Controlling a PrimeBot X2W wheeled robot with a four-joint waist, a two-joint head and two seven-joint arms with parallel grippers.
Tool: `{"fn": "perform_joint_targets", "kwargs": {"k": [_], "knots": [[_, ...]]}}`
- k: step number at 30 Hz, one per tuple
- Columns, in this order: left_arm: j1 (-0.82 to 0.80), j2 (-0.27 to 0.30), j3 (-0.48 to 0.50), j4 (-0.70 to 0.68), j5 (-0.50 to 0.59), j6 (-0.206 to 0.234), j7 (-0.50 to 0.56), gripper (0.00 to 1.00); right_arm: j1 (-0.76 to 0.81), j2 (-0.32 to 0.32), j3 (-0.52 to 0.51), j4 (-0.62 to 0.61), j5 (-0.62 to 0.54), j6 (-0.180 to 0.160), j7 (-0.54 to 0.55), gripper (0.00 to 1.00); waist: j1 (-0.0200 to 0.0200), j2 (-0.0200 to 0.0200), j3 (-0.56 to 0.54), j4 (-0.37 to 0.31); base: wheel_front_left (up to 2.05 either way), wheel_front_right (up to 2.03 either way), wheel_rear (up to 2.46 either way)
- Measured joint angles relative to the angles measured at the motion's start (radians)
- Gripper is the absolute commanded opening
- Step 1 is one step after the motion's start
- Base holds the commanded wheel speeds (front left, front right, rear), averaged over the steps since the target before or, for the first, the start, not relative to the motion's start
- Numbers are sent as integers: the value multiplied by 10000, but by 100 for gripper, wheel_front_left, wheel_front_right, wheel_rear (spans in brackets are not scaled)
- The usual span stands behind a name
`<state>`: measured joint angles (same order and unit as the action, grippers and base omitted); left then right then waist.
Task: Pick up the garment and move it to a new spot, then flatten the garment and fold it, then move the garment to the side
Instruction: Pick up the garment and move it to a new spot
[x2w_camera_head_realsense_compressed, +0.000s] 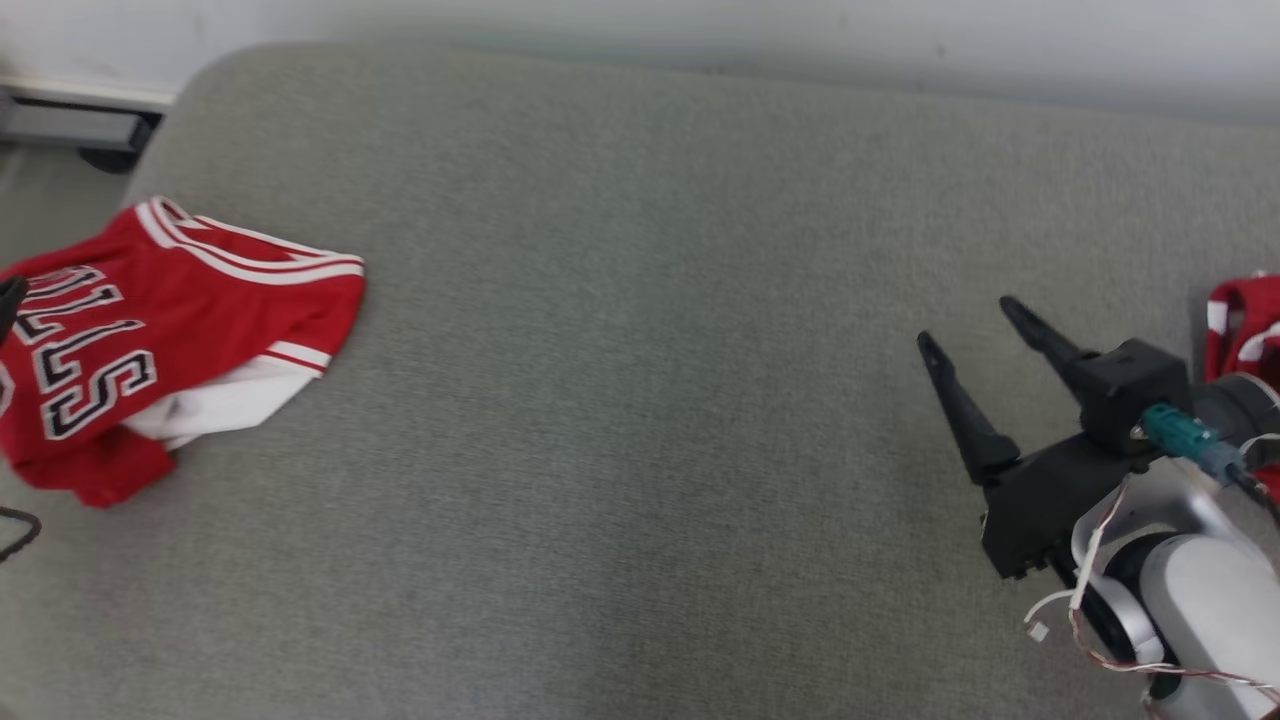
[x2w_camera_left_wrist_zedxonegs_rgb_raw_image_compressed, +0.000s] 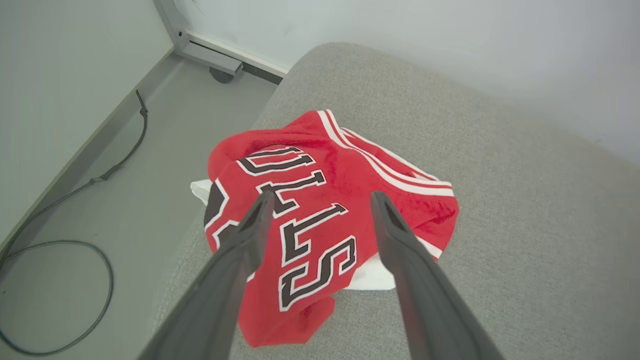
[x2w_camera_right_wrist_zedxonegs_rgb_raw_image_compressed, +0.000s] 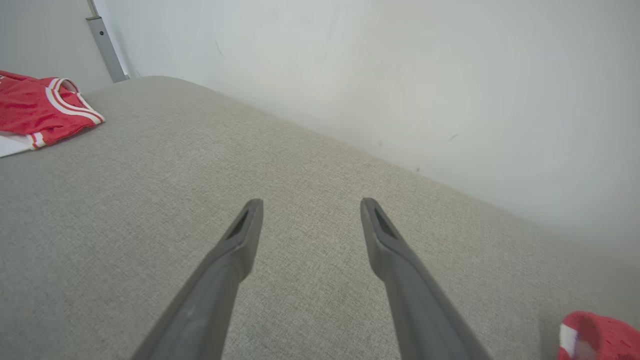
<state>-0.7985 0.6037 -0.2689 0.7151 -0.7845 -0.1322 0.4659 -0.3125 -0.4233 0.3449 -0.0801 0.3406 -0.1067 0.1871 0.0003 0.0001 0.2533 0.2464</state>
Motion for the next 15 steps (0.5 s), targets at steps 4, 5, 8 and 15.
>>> {"fn": "perform_joint_targets", "kwargs": {"k": [4, 5, 8, 15], "knots": [[-321, 159, -685, 600, 190, 0, 596, 100, -84, -169, -198, -278, -109, -48, 253, 100, 1, 0, 551, -268, 0, 0, 0], [-366, 159, -679, 842, 142, 0, 723, 100, -127, -167, -196, -295, -144, -71, 332, 100, 1, 0, 680, -325, 0, 0, 0], [-579, 230, -1045, 1344, 238, 0, 1089, 100, -375, -146, -196, -508, -284, -77, 481, 100, 0, 0, 1031, -490, 0, 0, 0], [-940, -40, -1561, 1965, 163, 0, 1647, 100, -454, -180, -401, -809, -454, -92, 836, 100, -1, 1, 1610, -753, 0, 0, 0]]}}
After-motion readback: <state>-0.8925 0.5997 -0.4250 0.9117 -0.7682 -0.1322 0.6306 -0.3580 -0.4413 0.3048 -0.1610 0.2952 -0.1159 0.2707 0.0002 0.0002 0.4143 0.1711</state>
